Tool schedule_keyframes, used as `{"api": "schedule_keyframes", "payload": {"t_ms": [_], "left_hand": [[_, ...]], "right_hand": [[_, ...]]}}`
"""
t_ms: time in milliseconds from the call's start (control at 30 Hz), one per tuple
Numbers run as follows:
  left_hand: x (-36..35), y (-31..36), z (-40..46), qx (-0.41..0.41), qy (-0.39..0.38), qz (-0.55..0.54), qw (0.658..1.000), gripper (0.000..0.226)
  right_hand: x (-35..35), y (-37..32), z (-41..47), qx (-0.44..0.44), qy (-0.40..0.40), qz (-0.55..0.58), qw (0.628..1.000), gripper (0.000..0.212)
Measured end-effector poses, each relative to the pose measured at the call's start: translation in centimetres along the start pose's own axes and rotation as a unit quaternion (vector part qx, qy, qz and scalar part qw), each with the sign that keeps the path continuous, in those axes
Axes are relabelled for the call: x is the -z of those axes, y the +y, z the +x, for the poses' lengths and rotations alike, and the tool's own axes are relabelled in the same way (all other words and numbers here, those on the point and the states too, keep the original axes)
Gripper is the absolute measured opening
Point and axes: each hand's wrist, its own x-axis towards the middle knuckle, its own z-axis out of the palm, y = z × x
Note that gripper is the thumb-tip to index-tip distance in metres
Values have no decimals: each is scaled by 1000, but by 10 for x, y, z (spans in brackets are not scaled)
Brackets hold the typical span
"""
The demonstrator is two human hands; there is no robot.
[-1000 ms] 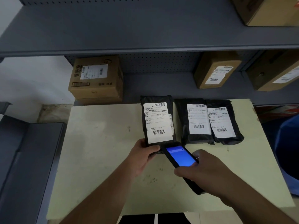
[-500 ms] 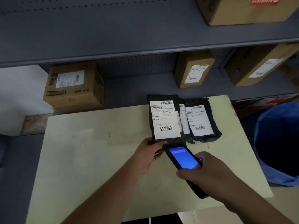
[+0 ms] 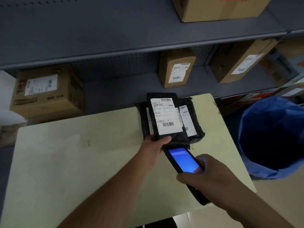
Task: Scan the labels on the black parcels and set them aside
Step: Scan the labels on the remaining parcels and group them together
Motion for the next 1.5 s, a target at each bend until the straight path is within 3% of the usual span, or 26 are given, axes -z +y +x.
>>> {"api": "schedule_keyframes", "payload": {"t_ms": [300,400,533,667,800,967,1167,1300,1500], "left_hand": [[-31,-1,21,18,-20,39,999,45],[-41,0,25,47,27,63,997,36],[-46,1,28,57,66,112,990,45],[-46,2,27,51,96,140,984,37],[-41,4,23,28,128,170,977,48],[-19,8,14,12,155,216,964,40],[22,8,0,7,223,209,952,60],[52,9,-8,3,233,208,950,43],[92,14,-31,-7,271,196,942,52]], "right_hand": [[13,10,8,-11,11,-6,1000,39],[14,14,8,-16,13,-20,1000,43],[16,17,8,-21,13,-17,1000,45],[16,18,9,-28,10,-14,999,45],[14,17,9,-27,8,-14,999,41],[1,10,4,-18,5,-32,999,44],[-22,-5,1,-10,-14,-18,1000,42],[-40,-17,-1,4,-26,-16,1000,44],[-68,-36,-3,32,-34,-40,998,41]]}}
